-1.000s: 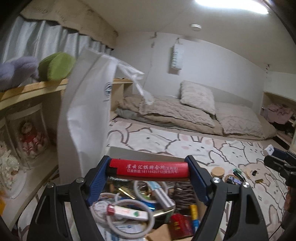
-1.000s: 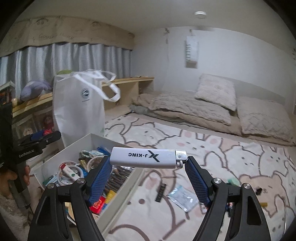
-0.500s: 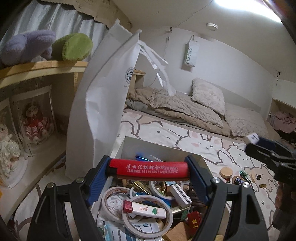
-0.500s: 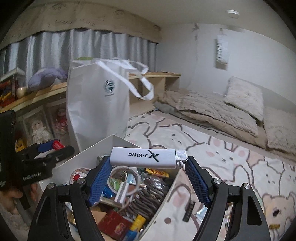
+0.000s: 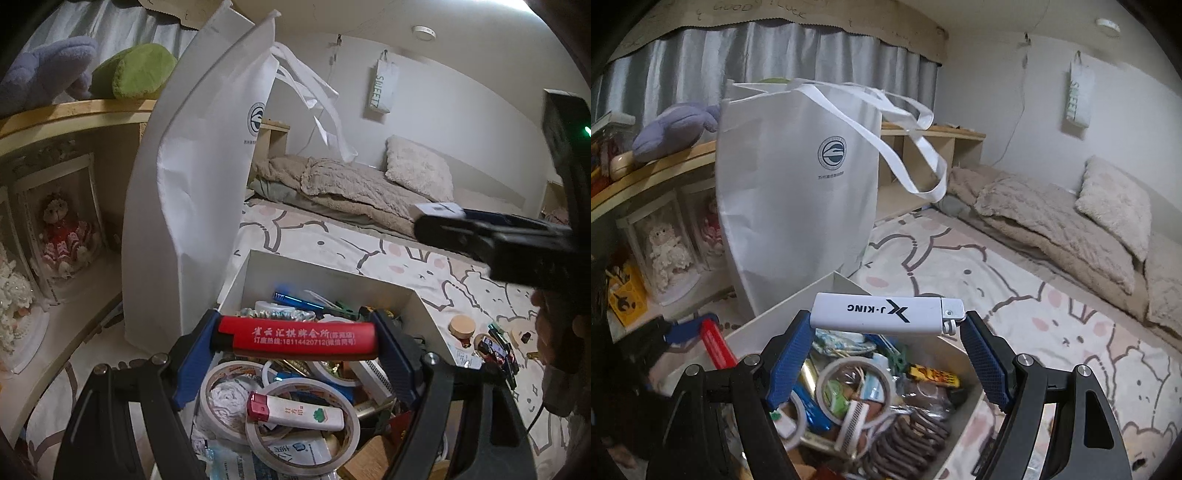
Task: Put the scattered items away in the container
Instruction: 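Lower the J-KING lighter into the box and open the right gripper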
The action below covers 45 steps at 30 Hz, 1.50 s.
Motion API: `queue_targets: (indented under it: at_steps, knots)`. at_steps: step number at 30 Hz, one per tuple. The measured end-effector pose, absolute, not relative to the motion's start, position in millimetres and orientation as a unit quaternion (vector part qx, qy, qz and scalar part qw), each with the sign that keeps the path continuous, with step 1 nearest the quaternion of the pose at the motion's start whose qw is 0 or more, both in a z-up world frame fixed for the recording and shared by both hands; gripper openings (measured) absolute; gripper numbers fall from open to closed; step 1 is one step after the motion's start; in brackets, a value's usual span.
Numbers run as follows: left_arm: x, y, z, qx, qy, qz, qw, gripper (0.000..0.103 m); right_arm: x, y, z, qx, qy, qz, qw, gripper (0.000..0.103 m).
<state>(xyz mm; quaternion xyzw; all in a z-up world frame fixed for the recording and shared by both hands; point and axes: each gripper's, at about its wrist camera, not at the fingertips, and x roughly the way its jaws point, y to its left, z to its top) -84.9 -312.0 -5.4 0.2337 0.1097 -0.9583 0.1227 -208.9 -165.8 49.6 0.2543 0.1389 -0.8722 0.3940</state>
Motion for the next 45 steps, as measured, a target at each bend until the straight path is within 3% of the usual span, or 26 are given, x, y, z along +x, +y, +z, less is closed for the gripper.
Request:
queue_targets:
  at_steps: [16, 26, 28, 29, 45]
  knots:
    - [-91.4, -326.4, -15.6, 0.240, 0.154, -0.954, 0.092, 0.081, -284.4, -181.8, -21.7, 0.432, 0.038, -0.819, 0.375, 0.081]
    - [-92.7, -331.4, -17.1, 0.237, 0.173, -0.952, 0.081, 0.081, -313.2, -177.3, -40.1, 0.459, 0.005, -0.823, 0.336, 0.081]
    - [-92.8, -331.7, -17.0, 0.238, 0.175, -0.952, 0.081, 0.081, -316.4, -172.7, -41.2, 0.458, -0.016, -0.824, 0.332, 0.087]
    - [-92.6, -331.8, -17.1, 0.238, 0.176, -0.952, 0.081, 0.081, -317.0, -170.9, -40.5, 0.457, -0.021, -0.825, 0.331, 0.103]
    - [-91.3, -331.0, -18.4, 0.243, 0.179, -0.949, 0.090, 0.081, -259.5, -115.0, -17.3, 0.413, -0.013, -0.830, 0.374, 0.103]
